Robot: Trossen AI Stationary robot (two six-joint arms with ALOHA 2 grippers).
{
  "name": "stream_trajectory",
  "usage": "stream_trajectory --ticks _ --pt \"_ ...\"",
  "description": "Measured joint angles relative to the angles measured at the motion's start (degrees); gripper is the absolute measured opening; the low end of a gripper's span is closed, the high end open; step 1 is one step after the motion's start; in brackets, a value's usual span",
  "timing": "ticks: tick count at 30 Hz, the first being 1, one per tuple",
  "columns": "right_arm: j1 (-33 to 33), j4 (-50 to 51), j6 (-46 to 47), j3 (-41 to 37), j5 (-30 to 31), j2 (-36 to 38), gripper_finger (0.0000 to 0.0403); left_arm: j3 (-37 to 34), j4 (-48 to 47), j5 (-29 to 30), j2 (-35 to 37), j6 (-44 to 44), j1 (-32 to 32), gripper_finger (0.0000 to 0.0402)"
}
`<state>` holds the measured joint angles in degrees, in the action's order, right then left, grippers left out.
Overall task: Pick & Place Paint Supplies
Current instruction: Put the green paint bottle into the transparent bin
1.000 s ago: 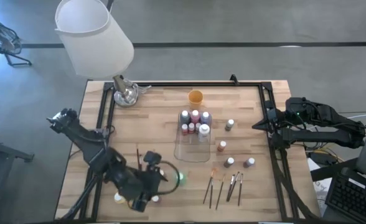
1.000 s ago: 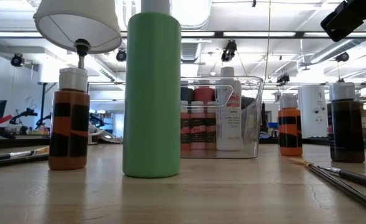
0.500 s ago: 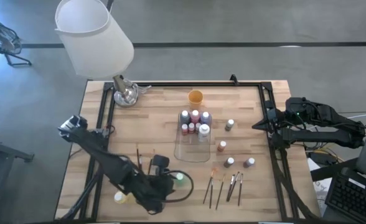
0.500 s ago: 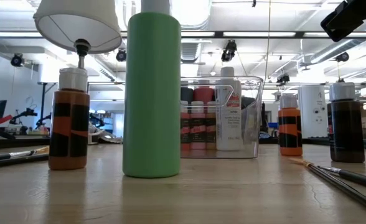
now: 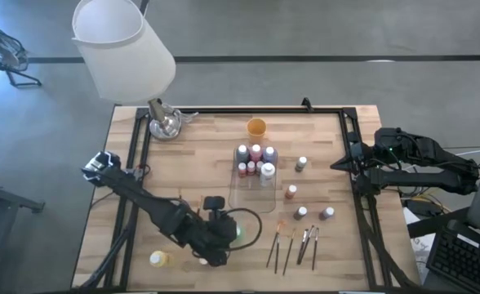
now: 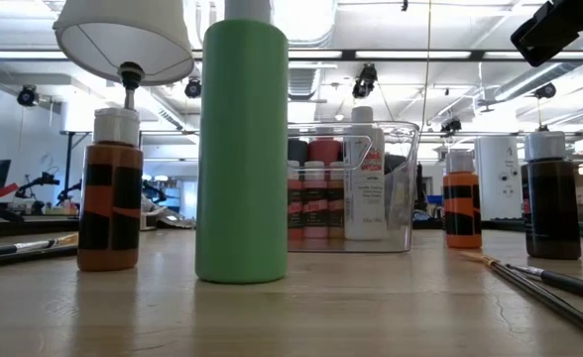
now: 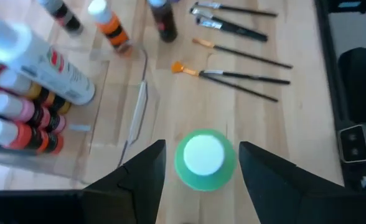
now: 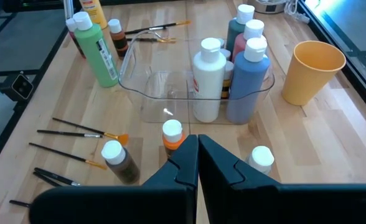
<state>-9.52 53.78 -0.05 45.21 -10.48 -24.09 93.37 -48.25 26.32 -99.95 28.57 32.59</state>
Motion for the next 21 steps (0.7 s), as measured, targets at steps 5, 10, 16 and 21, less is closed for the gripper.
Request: stream_trajectory --ticks 5,10,16,21 --pt "0.0 -0.02 0.0 0.0 0.0 0.01 0.0008 -1.77 0.13 -1.83 -0.03 2.41 -1.46 0.024" --pt "0.01 -0.01 0.0 0.0 0.0 0.0 0.0008 -3.02 0.31 -2.44 -0.03 2.63 -1.89 0.0262" --pt "0.0 -0.01 0.0 0.0 0.0 0.0 0.0008 -5.44 3.72 -2.84 0.23 3.11 -1.9 0.0259" --pt "0.0 -0.02 0.0 0.0 0.0 -0.01 0.0008 -5.56 4.84 -4.19 0.21 3.06 -1.9 0.0257"
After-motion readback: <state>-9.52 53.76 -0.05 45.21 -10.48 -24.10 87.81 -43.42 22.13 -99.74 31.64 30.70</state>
